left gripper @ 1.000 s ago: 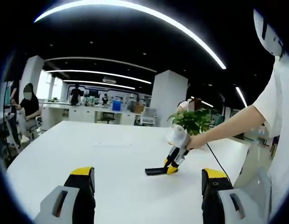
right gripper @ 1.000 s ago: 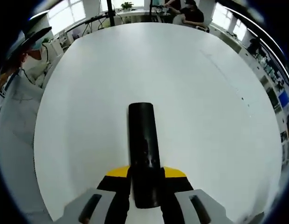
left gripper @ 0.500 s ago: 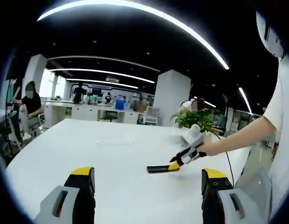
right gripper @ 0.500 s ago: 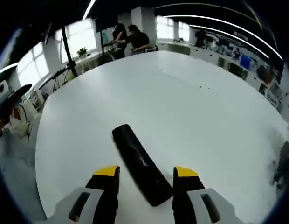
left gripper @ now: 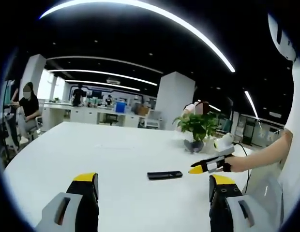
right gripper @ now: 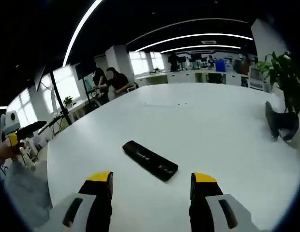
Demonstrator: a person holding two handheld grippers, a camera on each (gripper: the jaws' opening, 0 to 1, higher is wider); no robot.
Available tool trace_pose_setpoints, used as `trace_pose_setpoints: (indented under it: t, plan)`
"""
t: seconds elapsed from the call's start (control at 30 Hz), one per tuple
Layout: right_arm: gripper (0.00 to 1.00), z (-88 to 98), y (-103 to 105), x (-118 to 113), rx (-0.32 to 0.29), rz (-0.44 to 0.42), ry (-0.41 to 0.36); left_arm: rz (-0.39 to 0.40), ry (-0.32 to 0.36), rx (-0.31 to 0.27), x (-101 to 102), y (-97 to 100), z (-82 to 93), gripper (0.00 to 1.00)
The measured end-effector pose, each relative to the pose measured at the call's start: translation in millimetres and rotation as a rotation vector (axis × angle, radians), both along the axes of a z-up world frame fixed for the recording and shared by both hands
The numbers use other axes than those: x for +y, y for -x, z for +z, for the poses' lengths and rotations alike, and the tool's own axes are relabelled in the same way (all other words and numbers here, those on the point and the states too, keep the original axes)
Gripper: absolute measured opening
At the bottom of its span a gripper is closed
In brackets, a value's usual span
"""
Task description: Press the specified remote control buttons in sequence, fully releasing each button before pressing the next.
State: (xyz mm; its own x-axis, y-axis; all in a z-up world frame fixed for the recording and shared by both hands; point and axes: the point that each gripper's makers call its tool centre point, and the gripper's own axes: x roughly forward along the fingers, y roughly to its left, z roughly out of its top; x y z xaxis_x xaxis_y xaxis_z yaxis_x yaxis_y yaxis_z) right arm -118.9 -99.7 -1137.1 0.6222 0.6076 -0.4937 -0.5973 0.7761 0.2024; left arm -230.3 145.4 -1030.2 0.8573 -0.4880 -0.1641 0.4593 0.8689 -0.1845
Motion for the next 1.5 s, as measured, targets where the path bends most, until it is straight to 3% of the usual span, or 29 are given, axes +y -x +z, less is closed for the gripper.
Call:
trace_pose_setpoints:
  t: [0.2,0.7,0.9,1.27,1.5]
  plan:
    - [0.70,20.6,25,-11,-0.054,-0.017,0.015,-0.019,-0.004,0.002,-1,-2.5,-2.0,0.99]
    - [0.87,78.6,57,-19,-0.210,-0.060,0.065,-0.041,-0.005,-0.004,-13,-9.5,1.6,0.99]
    - [0.91,105.1,67,-21,-0.267,-0.086,-0.027,-0.044,-0.001,-0.004,-18,-8.4,1.4,0.99]
    - [0.99,127.9,82,-48,-0.299,-0.181,-0.032,-0.039,-0.010,-0.018,-20,-8.8,7.9,0.99]
    - [0.99,122.0,86,-58,-0.295,-0.207,-0.026,-0.035,-0.021,-0.045,-24,-7.2,17.8,0.99]
